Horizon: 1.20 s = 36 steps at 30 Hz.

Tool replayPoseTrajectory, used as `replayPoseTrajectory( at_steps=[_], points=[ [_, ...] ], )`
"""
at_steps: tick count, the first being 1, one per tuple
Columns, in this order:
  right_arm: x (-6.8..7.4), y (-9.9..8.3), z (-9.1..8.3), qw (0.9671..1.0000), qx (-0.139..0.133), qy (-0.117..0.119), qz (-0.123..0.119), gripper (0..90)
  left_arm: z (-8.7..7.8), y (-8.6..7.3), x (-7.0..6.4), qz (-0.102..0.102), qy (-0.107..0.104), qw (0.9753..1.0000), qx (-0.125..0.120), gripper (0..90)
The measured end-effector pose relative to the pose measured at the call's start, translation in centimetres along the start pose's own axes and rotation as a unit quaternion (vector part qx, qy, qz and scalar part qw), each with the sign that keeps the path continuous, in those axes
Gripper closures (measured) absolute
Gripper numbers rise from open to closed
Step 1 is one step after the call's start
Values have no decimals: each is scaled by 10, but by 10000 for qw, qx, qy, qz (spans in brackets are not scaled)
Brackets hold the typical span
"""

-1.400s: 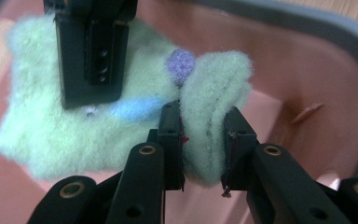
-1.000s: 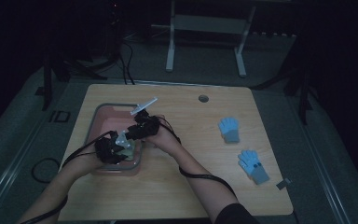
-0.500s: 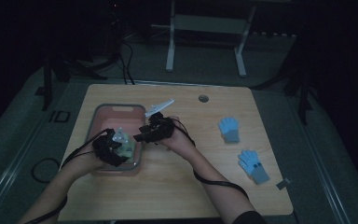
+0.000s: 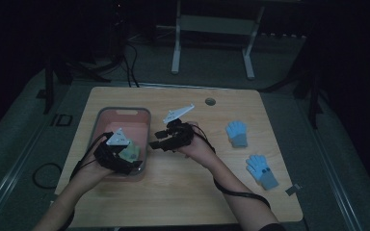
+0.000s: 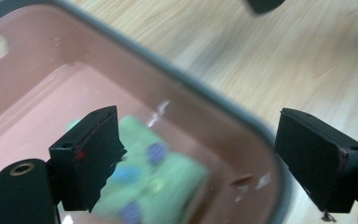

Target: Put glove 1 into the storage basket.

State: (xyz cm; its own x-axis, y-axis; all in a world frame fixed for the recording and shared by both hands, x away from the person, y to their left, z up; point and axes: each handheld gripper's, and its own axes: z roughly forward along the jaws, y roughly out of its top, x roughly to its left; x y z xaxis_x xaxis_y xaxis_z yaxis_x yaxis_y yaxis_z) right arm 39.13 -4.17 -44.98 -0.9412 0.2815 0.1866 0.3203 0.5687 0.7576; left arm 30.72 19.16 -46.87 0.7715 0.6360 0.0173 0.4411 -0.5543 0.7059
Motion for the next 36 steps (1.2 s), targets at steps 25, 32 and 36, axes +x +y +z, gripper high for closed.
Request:
replayPoseTrajectory(
  at_steps=[25, 32, 36],
  points=[
    [-10, -63, -38, 9996, -96, -195, 188, 155, 28, 19, -75, 424, -742, 9949, -541, 147],
    [-18, -85, -55, 9976, -77, -582, 361, 155, 47, 21, -91, 433, -1042, 9919, -581, 146],
    [-21, -102, -63, 9969, -35, -647, 457, 158, 58, 21, -99, 422, -1172, 9903, -617, 133]
  ],
)
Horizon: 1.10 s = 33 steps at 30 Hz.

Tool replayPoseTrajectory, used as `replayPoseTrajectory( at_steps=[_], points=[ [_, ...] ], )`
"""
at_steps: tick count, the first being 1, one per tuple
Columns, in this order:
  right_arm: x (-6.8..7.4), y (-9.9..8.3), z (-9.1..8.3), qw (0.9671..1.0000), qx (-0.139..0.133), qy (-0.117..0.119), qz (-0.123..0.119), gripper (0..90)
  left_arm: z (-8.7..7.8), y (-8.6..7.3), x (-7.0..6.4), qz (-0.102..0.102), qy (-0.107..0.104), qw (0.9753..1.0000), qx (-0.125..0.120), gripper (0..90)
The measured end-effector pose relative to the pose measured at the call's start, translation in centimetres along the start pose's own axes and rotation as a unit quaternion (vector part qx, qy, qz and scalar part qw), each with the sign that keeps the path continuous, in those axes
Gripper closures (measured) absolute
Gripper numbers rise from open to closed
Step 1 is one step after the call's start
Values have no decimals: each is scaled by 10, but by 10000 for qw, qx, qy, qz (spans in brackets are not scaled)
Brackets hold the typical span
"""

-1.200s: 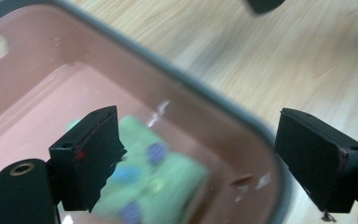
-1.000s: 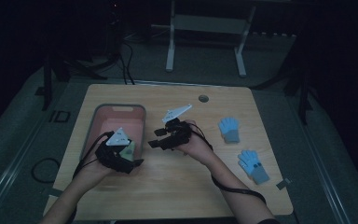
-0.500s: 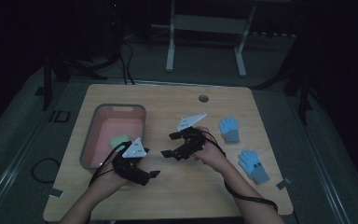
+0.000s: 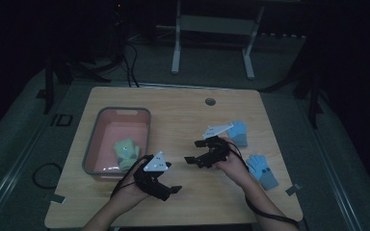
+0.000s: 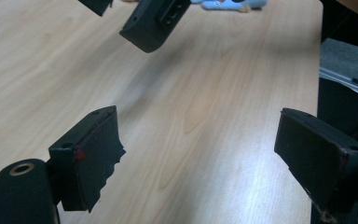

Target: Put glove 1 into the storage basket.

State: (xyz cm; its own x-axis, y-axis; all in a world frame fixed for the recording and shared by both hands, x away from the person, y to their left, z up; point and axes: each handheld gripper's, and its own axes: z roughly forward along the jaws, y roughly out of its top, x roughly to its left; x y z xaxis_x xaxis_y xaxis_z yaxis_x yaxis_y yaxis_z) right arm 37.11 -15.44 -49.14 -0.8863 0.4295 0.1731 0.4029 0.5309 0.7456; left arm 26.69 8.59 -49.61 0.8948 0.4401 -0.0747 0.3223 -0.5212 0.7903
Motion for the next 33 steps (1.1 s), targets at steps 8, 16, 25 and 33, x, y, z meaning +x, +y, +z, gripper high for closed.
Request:
replayPoseTrajectory(
  at_steps=[8, 16, 25, 33],
  points=[
    [-3, -26, -11, 9999, -41, 27, -138, 163, 30, -9, -9, -2, 67, 10000, -45, 94],
    [2, -47, -18, 9997, -8, -64, -238, 150, 46, -18, -12, 34, 179, 9998, -113, 87],
    [5, -76, -27, 9998, -76, -159, 71, 139, 53, -34, -14, -145, 659, 9977, -97, 12],
    [6, -106, -37, 9985, -311, -393, 214, 138, 55, -42, -13, -311, 823, 9961, -93, 12]
  ],
)
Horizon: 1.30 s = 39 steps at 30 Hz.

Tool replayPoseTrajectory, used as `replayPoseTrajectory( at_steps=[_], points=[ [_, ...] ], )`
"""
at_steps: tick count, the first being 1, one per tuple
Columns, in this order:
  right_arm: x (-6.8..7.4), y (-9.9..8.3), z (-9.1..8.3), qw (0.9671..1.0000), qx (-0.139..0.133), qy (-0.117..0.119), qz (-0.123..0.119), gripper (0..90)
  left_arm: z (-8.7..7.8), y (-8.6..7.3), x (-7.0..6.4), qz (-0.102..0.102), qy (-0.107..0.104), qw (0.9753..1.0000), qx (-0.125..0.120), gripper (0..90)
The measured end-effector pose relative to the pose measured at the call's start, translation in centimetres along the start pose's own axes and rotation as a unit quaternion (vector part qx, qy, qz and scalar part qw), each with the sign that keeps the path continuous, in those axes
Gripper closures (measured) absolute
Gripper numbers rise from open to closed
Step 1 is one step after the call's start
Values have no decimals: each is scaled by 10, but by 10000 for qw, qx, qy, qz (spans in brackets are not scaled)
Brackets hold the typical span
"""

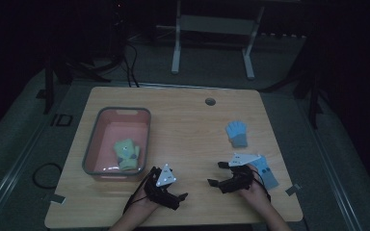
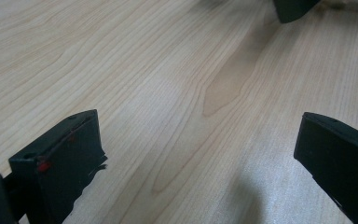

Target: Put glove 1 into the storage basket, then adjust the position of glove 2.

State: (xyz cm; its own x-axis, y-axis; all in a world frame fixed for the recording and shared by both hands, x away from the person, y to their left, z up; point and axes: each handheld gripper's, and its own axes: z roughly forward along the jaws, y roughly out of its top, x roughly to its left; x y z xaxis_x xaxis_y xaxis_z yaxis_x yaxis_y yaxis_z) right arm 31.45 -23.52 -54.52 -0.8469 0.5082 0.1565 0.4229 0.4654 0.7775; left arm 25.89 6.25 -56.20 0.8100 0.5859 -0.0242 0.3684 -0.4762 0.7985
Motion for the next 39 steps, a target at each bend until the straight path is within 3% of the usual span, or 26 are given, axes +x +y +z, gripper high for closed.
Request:
replayPoseTrajectory(
  at_steps=[5, 6, 7, 18, 25, 29, 34, 39],
  points=[
    [-2, -4, -4, 9998, 146, -118, 40, 141, 0, -2, 2, -33, 30, 10000, -35, 12],
    [-7, -8, -8, 9991, 313, -210, 199, 141, -1, -4, 3, -53, 72, 9999, -51, 13],
    [-9, -9, -9, 9990, 302, -264, 218, 141, -1, -5, 2, -78, 118, 9999, -88, 12],
    [-19, -4, -28, 9972, -77, -649, 365, 113, 1, -7, 0, 14, 165, 9999, -21, 13],
    [-19, 2, -38, 9956, -289, -852, 269, 153, -1, -8, 0, -57, 180, 9998, -47, 13],
    [-33, 14, -54, 9904, -544, -1191, 448, 212, 0, -8, -1, -28, 207, 9998, -2, 13],
    [-45, 19, -63, 9836, -698, -1604, 442, 229, 1, -8, 2, -57, 221, 9997, 20, 13],
    [-58, 26, -66, 9796, -736, -1788, 545, 239, 0, -8, 1, -22, 230, 9997, 11, 13]
  ],
)
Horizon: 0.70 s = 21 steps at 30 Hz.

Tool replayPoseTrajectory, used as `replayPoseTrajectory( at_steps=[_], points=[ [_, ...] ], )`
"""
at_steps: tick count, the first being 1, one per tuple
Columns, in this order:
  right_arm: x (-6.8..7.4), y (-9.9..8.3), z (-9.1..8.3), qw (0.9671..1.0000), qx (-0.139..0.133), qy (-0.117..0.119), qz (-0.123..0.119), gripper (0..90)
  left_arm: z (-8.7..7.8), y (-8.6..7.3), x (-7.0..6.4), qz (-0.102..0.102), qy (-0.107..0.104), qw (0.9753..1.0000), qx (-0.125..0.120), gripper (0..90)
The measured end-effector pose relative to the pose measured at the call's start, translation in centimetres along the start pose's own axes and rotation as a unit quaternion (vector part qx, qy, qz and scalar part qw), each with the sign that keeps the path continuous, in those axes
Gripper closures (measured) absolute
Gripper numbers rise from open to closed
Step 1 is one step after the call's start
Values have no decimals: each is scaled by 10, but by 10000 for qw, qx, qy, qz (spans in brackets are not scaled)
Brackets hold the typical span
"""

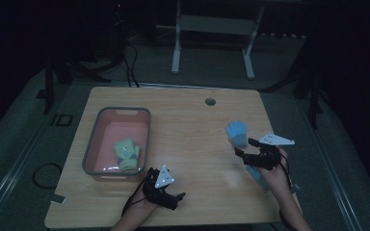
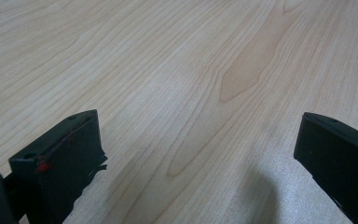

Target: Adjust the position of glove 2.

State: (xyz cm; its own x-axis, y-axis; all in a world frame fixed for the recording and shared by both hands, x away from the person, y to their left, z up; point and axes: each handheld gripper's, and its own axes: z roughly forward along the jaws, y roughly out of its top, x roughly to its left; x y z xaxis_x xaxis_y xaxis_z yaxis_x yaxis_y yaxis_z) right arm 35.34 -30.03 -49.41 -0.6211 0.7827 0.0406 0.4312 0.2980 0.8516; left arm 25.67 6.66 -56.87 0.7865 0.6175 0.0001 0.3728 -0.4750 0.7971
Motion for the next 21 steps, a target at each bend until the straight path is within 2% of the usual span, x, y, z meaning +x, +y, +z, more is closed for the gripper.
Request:
replayPoseTrajectory(
  at_steps=[3, 9, 12, 15, 17, 21],
  points=[
    [-7, 5, 4, 9999, 28, -117, 41, 261, -1, 0, 0, -11, 96, 9999, -35, 12],
    [-17, 12, 14, 9994, 72, -336, 77, 300, -1, 0, 0, -8, 102, 9999, -36, 13],
    [-25, 16, 26, 9980, 276, -521, 248, 362, 0, 0, -1, 21, 91, 10000, -15, 13],
    [-34, 15, 40, 9952, 550, -578, 570, 397, -1, 0, -1, 29, 87, 10000, -22, 13],
    [-37, 14, 47, 9933, 687, -708, 608, 421, -1, 0, -1, 33, 74, 10000, -25, 13],
    [-45, 13, 61, 9920, 782, -784, 609, 464, 0, 0, -2, 67, 57, 10000, 5, 13]
  ],
)
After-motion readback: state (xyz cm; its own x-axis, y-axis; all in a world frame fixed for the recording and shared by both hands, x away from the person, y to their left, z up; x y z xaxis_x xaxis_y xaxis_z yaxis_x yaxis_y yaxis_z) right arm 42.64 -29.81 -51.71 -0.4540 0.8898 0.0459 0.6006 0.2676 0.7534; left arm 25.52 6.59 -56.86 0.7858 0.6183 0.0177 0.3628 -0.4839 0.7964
